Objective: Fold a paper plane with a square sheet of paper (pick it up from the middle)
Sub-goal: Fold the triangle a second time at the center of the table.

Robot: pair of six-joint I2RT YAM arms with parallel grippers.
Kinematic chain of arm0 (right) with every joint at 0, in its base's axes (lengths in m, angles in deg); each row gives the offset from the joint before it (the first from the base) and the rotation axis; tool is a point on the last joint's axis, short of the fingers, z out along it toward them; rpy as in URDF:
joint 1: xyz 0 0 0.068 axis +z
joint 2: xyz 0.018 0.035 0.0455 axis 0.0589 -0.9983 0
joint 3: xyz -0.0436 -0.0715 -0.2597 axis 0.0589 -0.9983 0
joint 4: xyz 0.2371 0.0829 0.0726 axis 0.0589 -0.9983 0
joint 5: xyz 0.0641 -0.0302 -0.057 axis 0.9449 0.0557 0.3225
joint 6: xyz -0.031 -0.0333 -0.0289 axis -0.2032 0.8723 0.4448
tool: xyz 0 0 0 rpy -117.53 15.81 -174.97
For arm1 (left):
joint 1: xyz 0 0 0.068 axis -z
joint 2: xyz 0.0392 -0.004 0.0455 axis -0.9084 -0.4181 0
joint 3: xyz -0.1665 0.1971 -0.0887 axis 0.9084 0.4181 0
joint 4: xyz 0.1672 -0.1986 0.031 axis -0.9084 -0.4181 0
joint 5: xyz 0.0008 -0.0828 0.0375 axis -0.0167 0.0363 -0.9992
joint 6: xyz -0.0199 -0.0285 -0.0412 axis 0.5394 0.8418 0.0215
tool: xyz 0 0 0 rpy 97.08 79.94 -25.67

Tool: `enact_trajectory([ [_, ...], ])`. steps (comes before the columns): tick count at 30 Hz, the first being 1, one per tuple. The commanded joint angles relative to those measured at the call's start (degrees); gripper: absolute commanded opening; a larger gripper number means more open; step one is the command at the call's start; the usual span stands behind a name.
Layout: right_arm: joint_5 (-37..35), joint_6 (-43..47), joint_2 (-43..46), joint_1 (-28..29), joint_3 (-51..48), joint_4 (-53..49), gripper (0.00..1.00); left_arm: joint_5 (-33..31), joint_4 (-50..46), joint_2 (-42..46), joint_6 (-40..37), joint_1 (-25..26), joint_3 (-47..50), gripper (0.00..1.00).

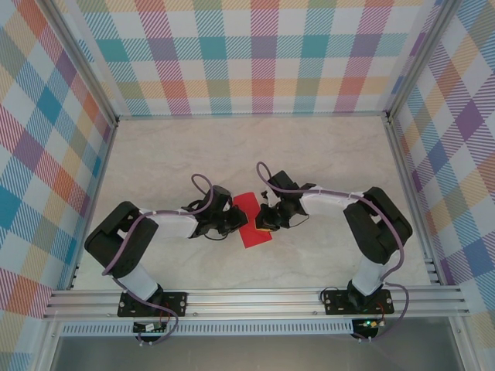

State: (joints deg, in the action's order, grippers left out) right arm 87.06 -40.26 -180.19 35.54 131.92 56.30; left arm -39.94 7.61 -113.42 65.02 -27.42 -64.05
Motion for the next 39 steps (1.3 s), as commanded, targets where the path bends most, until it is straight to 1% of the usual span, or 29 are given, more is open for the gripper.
enact_trajectory([
  [1, 1.7, 1.5, -1.8, 0.3, 2.1, -0.3, 0.11, -1.7, -1.1, -1.1, 0.9, 0.5, -0.4, 0.12],
  [8, 2.5, 3.1, -3.9, 0.4, 2.5, -1.0, 0.11, -3.2, -1.9, -1.5, 1.5, 0.4, -0.1, 0.11],
  [17, 2.2, 4.3, -6.0, 0.5, 3.7, -2.4, 0.11, -3.5, -2.3, -1.3, 2.0, 0.5, 0.0, 0.11],
  [29, 0.2, 4.8, -6.7, 0.5, 4.0, -4.1, 0.11, 4.0, 5.0, -0.7, 3.0, 1.2, -0.3, 0.14],
  [33, 0.8, 5.2, -6.3, 0.5, 4.1, -4.0, 0.11, 2.1, 3.0, -2.1, 2.9, 1.5, -0.7, 0.14],
  [39, 3.0, 6.0, -2.4, 0.4, 3.0, -2.5, 0.11, -2.5, -2.4, -3.3, 3.5, 1.5, -0.8, 0.11],
])
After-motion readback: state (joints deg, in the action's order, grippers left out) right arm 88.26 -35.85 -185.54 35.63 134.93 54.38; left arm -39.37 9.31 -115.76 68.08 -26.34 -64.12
